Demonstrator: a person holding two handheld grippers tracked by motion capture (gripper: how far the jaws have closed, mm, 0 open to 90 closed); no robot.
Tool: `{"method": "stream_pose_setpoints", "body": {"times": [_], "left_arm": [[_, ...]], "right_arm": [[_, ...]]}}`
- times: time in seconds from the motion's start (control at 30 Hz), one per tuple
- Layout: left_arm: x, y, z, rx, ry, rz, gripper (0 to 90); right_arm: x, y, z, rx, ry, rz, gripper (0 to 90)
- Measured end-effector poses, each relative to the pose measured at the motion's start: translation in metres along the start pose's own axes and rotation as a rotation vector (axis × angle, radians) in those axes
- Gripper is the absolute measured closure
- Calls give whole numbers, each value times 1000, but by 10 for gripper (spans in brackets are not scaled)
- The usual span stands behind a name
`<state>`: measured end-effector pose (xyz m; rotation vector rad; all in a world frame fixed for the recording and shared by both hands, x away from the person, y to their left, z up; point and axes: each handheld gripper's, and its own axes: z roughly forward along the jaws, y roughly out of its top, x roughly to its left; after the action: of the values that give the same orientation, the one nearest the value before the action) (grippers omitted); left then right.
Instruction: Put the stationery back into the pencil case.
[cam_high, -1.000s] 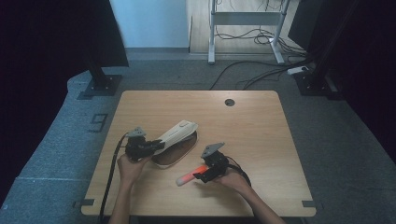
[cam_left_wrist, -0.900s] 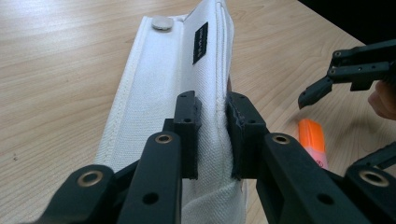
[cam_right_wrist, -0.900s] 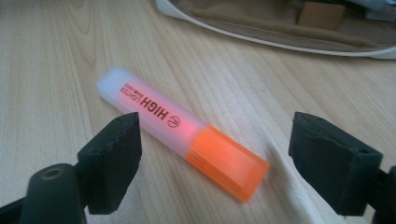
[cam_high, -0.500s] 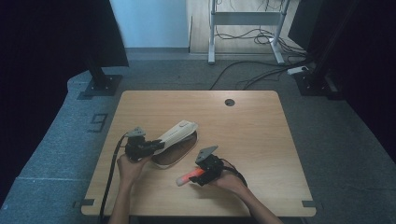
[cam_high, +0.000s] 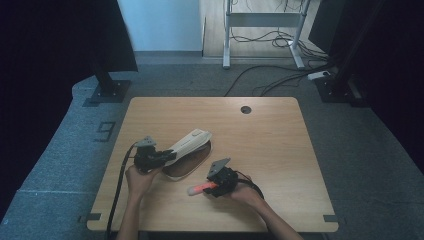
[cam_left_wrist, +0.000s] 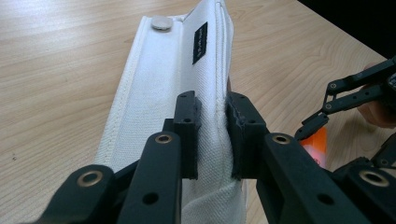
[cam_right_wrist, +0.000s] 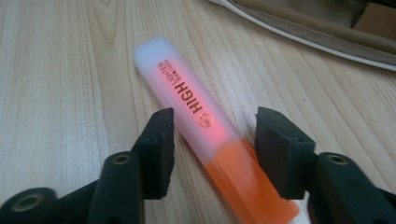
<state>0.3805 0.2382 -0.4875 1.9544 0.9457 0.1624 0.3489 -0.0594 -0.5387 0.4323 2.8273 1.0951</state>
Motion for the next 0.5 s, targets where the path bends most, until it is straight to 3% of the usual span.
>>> {"method": "stream_pose_setpoints", "body": {"times": [0.17, 0.5], "left_arm": [[0, 0, 0, 1, 0, 0, 754], [0, 0, 0, 0, -1, -1, 755]], "right_arm": [[-3, -2, -3, 5, 7, 18, 577], [-3, -3, -7, 23, 7, 30, 649]]}}
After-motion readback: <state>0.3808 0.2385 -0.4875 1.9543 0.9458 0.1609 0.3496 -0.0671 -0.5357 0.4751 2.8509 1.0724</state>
